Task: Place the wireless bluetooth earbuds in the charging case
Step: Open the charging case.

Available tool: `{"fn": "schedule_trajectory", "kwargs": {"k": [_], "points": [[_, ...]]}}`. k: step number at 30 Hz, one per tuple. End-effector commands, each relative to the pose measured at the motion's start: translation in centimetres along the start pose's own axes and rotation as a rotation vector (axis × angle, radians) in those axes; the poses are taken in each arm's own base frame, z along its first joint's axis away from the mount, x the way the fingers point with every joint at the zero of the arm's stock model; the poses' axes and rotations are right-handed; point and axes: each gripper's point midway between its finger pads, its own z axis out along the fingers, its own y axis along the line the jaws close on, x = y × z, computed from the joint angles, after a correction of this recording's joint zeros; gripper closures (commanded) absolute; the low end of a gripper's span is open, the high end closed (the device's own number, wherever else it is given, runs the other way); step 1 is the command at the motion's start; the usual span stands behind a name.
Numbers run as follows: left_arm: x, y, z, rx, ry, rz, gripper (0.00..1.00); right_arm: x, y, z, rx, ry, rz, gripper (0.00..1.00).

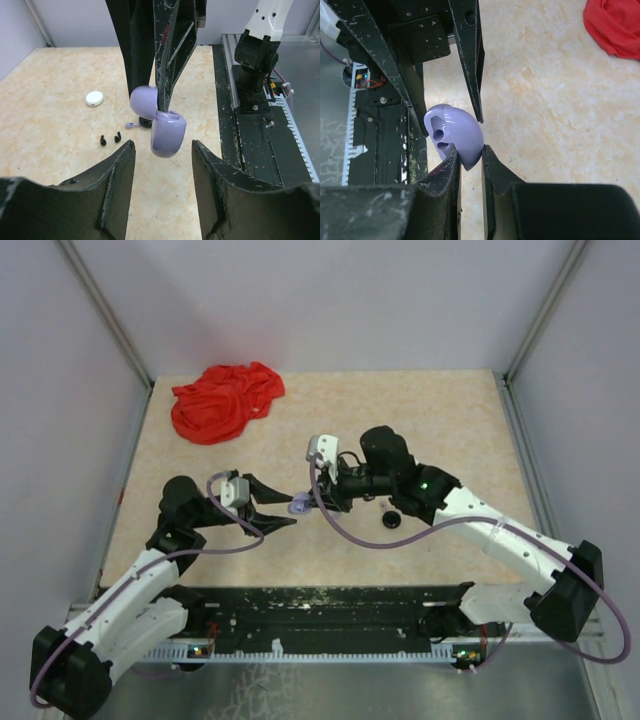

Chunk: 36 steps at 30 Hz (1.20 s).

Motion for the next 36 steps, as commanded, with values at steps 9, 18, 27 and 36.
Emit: {"fn": "schedule_trajectory", "kwargs": {"k": [9, 18, 27, 36], "points": [[-0.2, 0.0, 0.1, 0.023, 0.02, 0.004, 0.5, -0.8, -1.2, 0.4, 0.074, 0.078, -0.057, 1.0], [0.2, 0.0, 0.3, 0.037, 0.025, -0.018, 0.55, -1.0, -1.2, 0.9, 0.069, 0.083, -0.043, 1.0], [0.3, -0.2, 0.5, 0.045, 0.026, -0.013, 0.67, -1.1, -1.1, 1.4, 0.053, 0.09, -0.019, 1.0], [0.6, 0.4, 0.3, 0.009, 0.063, 0.027, 0.99, -1.0, -1.5, 1.4, 0.092, 0.099, 0.031, 0.9]]}}
